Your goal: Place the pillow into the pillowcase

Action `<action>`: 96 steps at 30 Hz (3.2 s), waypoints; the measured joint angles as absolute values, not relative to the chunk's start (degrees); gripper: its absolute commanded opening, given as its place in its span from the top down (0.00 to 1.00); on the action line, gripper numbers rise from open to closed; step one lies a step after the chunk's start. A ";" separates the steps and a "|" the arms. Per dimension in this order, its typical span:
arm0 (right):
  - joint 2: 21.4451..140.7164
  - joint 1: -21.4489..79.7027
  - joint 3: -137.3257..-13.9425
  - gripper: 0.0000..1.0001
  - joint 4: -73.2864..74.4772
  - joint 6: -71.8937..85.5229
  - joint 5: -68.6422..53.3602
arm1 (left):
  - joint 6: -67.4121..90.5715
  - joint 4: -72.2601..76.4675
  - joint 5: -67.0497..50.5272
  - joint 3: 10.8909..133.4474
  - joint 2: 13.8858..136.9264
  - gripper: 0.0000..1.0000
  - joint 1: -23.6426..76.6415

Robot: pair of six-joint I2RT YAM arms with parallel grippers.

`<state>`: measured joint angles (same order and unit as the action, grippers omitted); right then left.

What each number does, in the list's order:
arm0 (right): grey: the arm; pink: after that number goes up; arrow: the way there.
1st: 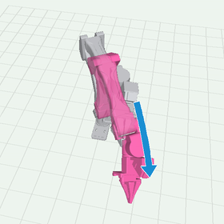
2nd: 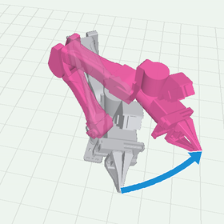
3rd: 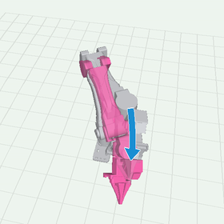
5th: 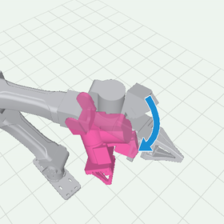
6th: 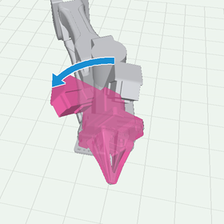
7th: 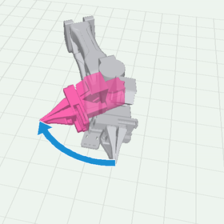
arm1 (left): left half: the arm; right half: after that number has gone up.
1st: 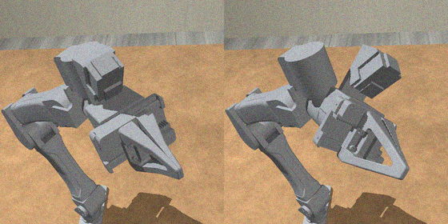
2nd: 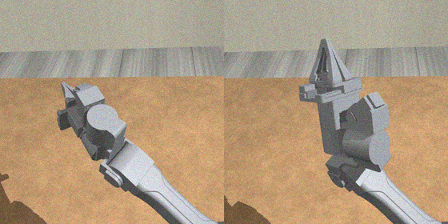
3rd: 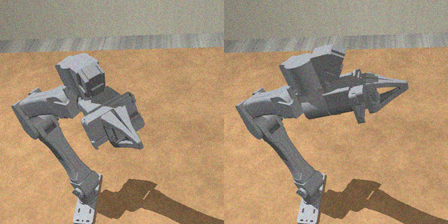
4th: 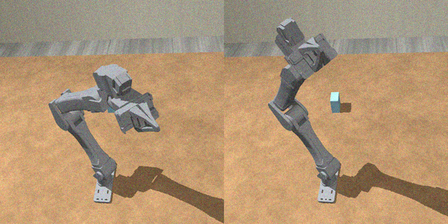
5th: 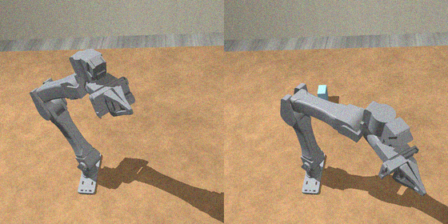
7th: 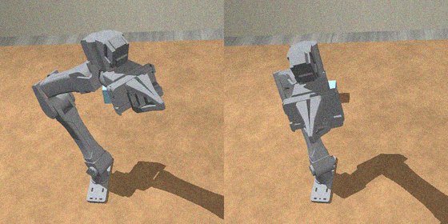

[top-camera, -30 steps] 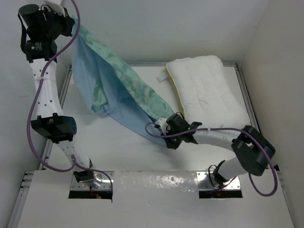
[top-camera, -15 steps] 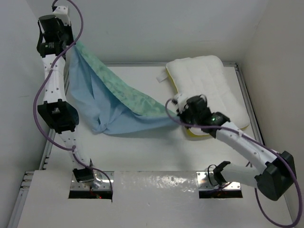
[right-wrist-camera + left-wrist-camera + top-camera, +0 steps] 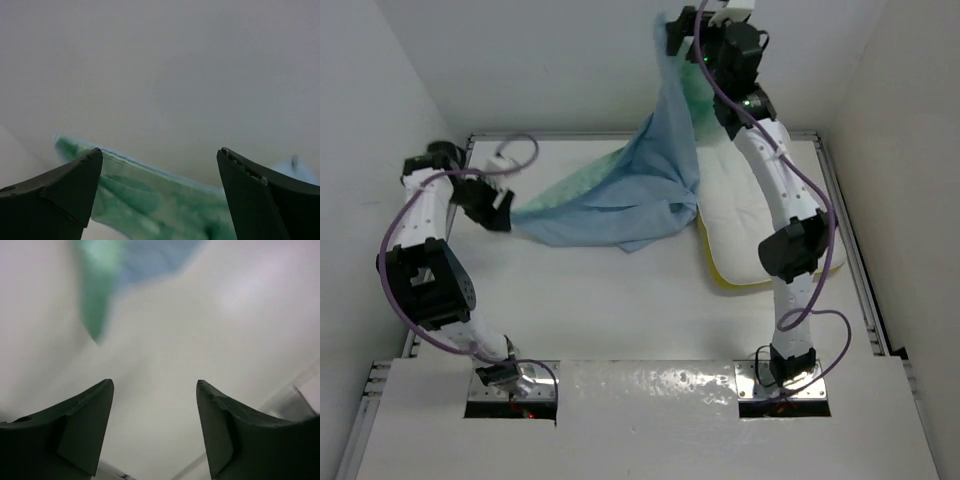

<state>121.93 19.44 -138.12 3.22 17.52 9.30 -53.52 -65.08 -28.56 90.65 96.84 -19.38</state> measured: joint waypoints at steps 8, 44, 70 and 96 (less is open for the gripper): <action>122.19 21.34 -125.78 0.66 10.48 17.65 9.23 | -64.12 -75.48 -32.10 81.91 94.89 0.00 -12.43; 120.99 23.64 -76.25 1.00 5.69 51.77 6.04 | -19.84 -28.67 -20.40 101.21 128.35 1.00 1.65; 124.46 33.67 -95.57 0.24 8.10 26.50 -3.44 | -44.47 -45.93 -20.71 88.51 97.84 0.20 -10.96; 143.22 34.65 -108.14 0.69 0.71 55.35 -2.79 | -23.73 -39.53 -6.09 97.06 120.81 1.00 -7.11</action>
